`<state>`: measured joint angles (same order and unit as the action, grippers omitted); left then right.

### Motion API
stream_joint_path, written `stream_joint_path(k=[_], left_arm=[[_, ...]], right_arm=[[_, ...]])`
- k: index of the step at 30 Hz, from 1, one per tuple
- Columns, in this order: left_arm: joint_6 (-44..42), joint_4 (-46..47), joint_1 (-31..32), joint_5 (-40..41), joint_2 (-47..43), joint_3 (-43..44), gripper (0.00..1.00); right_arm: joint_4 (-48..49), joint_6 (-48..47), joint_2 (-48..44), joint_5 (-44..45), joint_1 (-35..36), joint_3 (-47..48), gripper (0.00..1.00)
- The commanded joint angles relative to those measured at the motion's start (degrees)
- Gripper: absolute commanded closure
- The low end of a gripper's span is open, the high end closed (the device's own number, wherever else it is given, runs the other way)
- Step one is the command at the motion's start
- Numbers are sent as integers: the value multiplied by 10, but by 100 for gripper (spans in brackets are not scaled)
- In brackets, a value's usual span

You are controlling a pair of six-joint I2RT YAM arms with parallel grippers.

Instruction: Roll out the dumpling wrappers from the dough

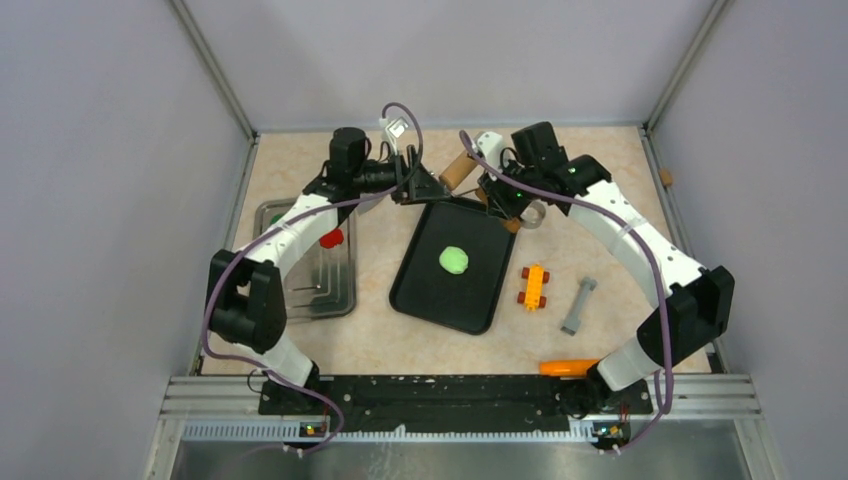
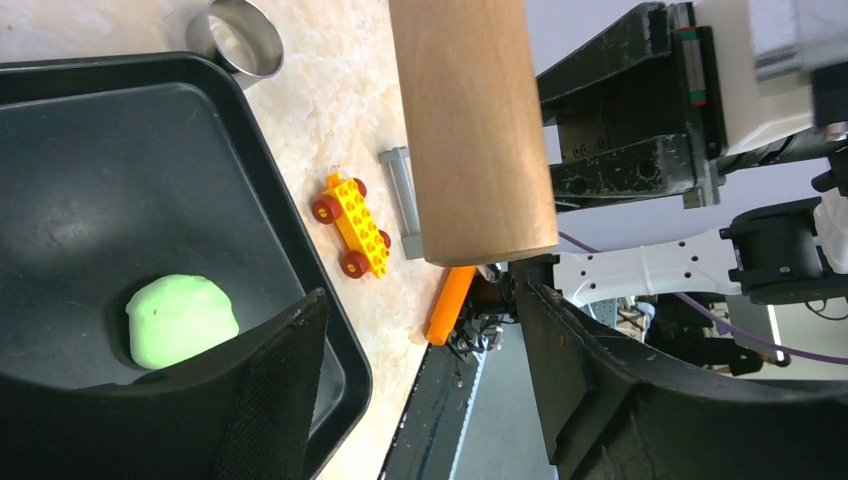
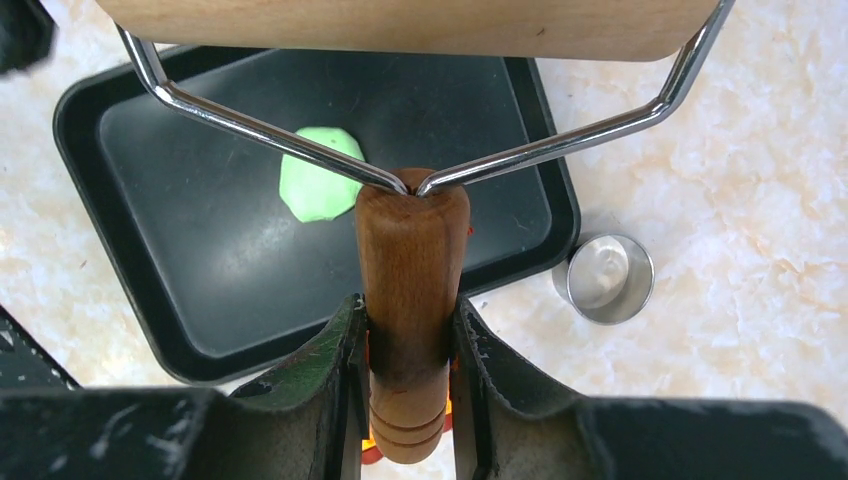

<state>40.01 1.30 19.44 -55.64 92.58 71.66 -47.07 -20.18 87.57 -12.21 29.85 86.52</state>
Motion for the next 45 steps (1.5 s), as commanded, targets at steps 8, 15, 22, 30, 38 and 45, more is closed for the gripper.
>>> stream_joint_path(k=[8, 15, 22, 30, 38, 45], left_arm=[[76, 139, 12, -2, 31, 31, 36], [108, 171, 14, 9, 55, 44, 54], [119, 179, 13, 24, 64, 43, 100], [200, 287, -10, -5, 54, -13, 100], [278, 398, -48, -40, 29, -83, 100], [280, 395, -62, -61, 18, -105, 100]], right_arm=[[61, 78, 13, 1, 18, 59, 100], [76, 113, 19, 2, 28, 61, 100], [77, 137, 19, -12, 29, 58, 100], [69, 148, 1, -69, 10, 24, 68], [130, 292, 4, -288, -100, -48, 24], [280, 449, 22, -481, -140, -141, 23]])
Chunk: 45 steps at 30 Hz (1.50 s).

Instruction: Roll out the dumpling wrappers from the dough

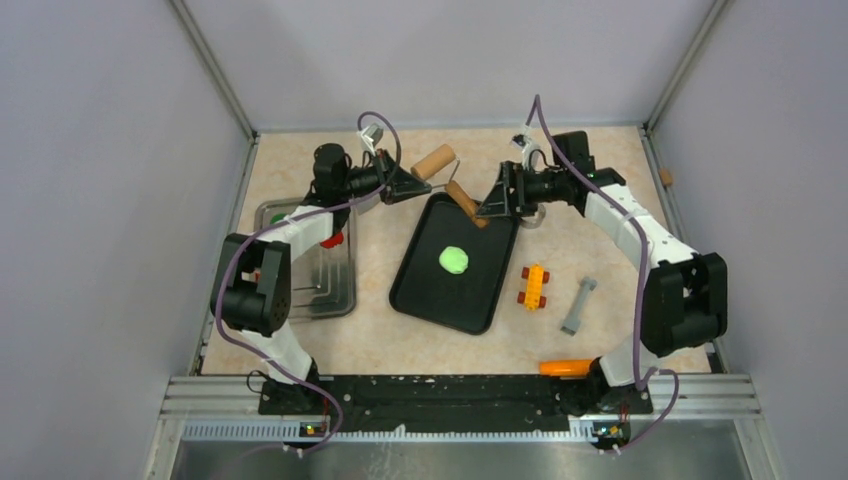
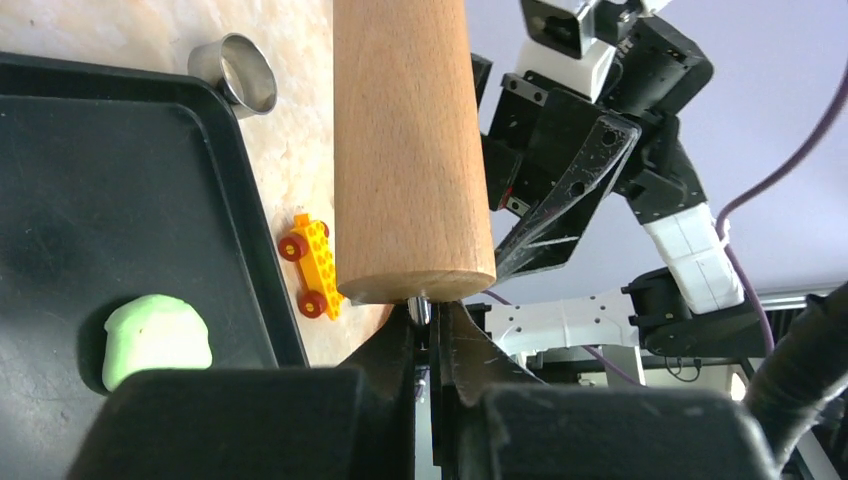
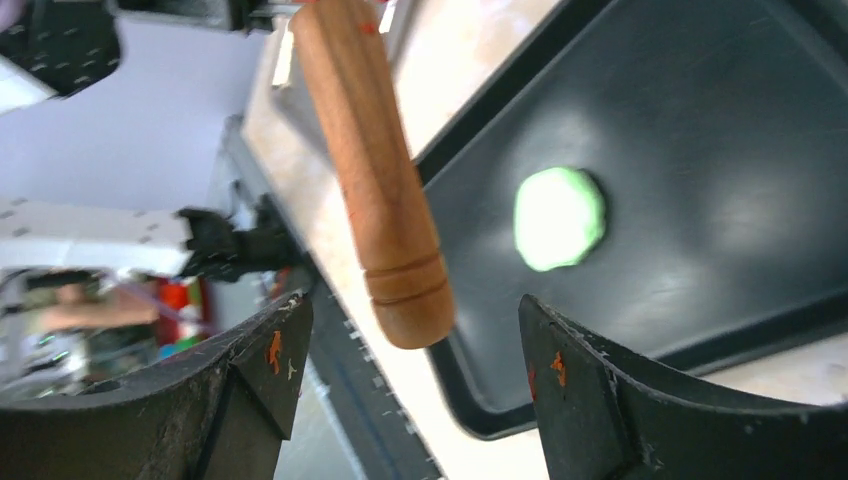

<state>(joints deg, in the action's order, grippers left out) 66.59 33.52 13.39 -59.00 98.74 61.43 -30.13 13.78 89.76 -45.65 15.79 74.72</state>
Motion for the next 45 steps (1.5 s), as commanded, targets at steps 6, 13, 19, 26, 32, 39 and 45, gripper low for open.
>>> stream_joint_path(k=[6, 13, 19, 26, 32, 39, 45], left_arm=[[6, 66, -2, -32, -45, -9, 100], [5, 64, -6, -32, -47, -14, 100], [11, 67, -11, -30, -43, -14, 100], [9, 63, -13, -25, -33, -11, 100], [-144, -94, -16, -35, -46, 11, 61], [-647, -564, -55, -6, -122, 75, 34], [-1031, -694, 33, 193, -270, 84, 24]], right_arm=[[236, 210, 33, -217, 1, -48, 29], [267, 236, 65, -243, 12, -34, 43], [288, 248, 60, -254, 24, -53, 46], [283, 238, 57, -247, 25, -66, 68], [195, 149, 43, -223, 24, -52, 100], [-22, -22, 11, -161, 21, -21, 100], [-93, -87, -9, -132, 22, -38, 100]])
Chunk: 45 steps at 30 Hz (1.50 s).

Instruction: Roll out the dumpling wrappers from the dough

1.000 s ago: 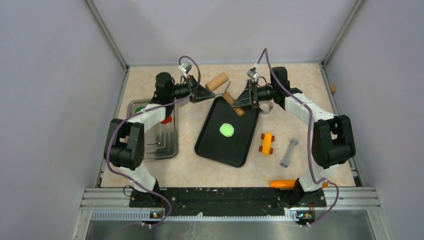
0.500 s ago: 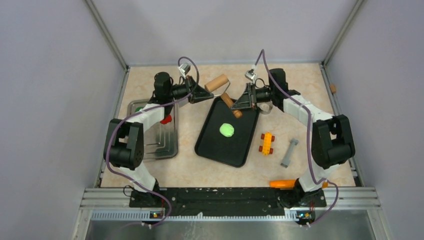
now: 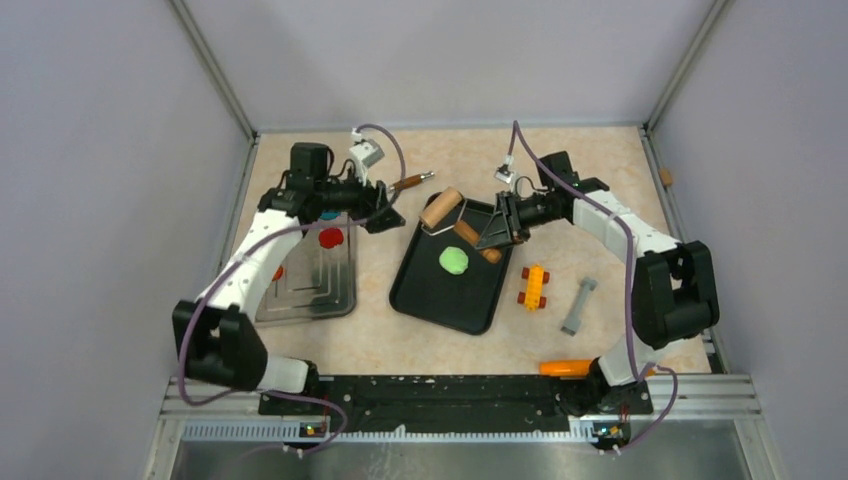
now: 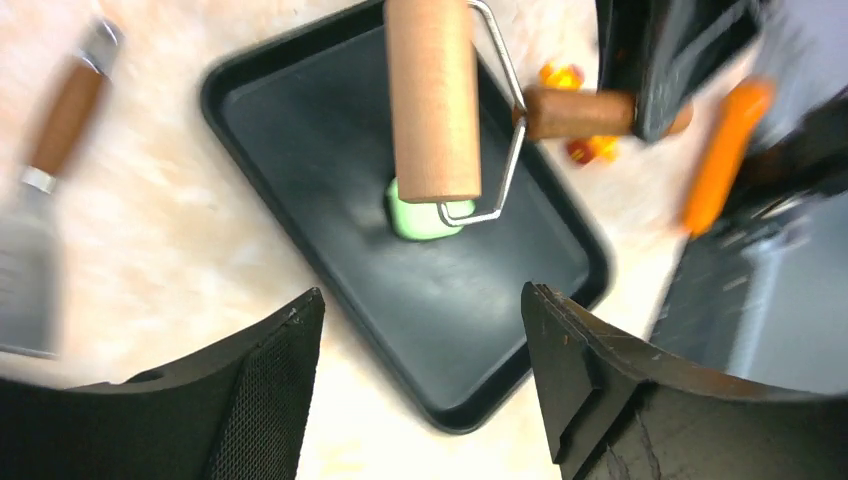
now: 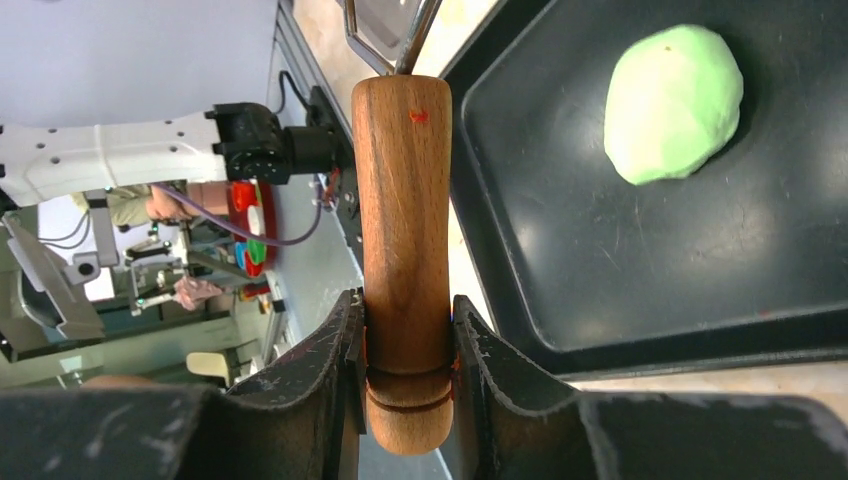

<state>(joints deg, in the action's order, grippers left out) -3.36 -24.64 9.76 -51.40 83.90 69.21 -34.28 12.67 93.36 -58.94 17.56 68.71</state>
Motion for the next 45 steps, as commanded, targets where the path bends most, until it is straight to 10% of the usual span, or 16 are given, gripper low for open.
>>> stream_joint_path(k=[1, 12, 29, 33, 39, 45], left_arm=[[-370, -83, 96, 139, -145, -9, 24], [-586, -102, 317, 179, -66, 48, 26], [-666, -77, 350, 210, 64, 78, 33], [-697, -69, 351, 213, 85, 79, 45], [-644, -52, 352, 233, 100, 87, 93], [-401, 27, 350, 263, 80, 65, 100]], right_arm=[[-57, -78, -49, 2, 5, 18, 100], [-99, -107, -77, 2, 16, 1, 100], [-93, -95, -102, -14, 17, -20, 100], [-89, -92, -102, -14, 16, -18, 100], [-65, -62, -117, 23, -8, -10, 100], [6, 45, -184, 166, -22, -7, 34]])
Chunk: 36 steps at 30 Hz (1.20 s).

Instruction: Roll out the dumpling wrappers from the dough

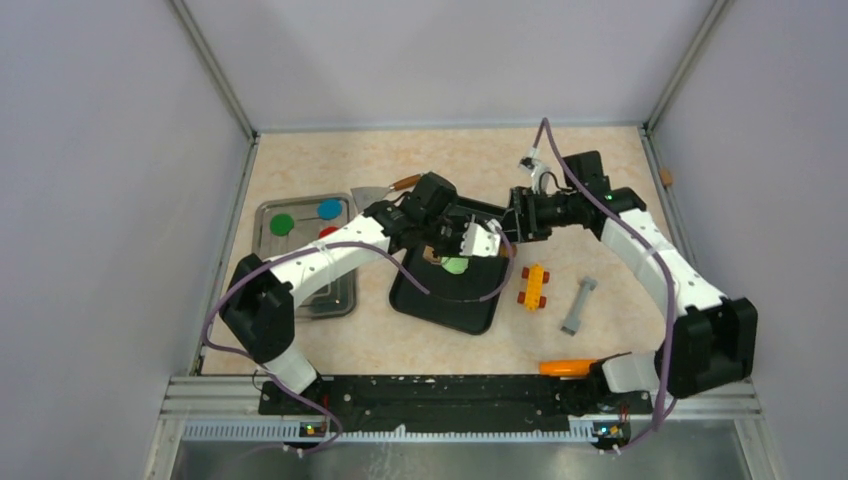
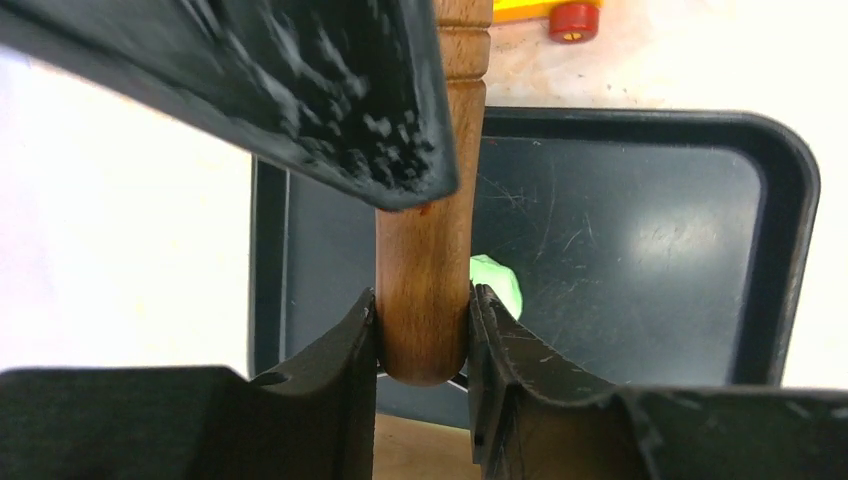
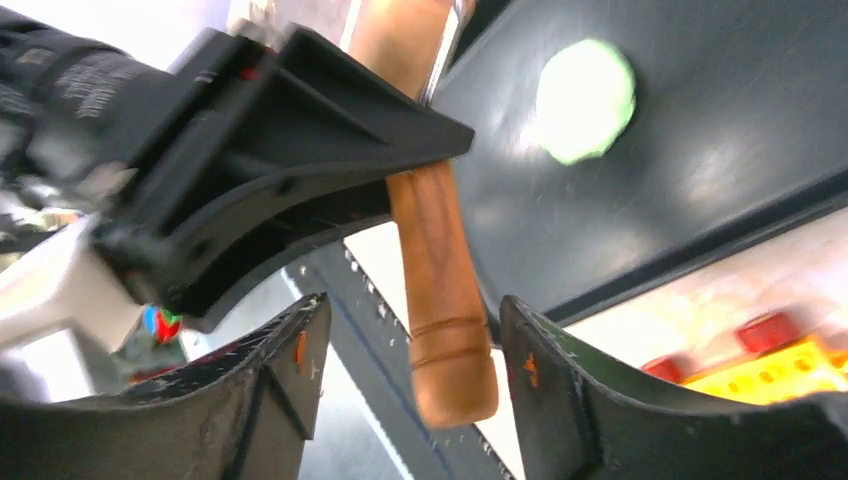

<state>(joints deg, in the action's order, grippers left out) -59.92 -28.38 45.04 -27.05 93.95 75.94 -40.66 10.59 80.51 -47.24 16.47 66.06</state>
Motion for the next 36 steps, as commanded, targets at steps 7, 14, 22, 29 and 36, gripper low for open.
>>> stream_joint_path(k=[7, 14, 22, 29, 36], left_arm=[[316, 104, -2, -1, -27, -9, 100], [339, 115, -2, -17, -15, 4, 100], [354, 121, -2, -27, -12, 18, 100], [358, 125, -2, -30, -8, 17, 100], [361, 135, -2, -36, 4, 14, 100]], right_arm=[[104, 97, -56, 12, -11, -47, 21], [135, 108, -44, 6, -11, -54, 36], [142, 112, -34, -1, -10, -60, 41], [137, 109, -30, -2, -10, -63, 52], [142, 101, -18, 0, -11, -61, 70]])
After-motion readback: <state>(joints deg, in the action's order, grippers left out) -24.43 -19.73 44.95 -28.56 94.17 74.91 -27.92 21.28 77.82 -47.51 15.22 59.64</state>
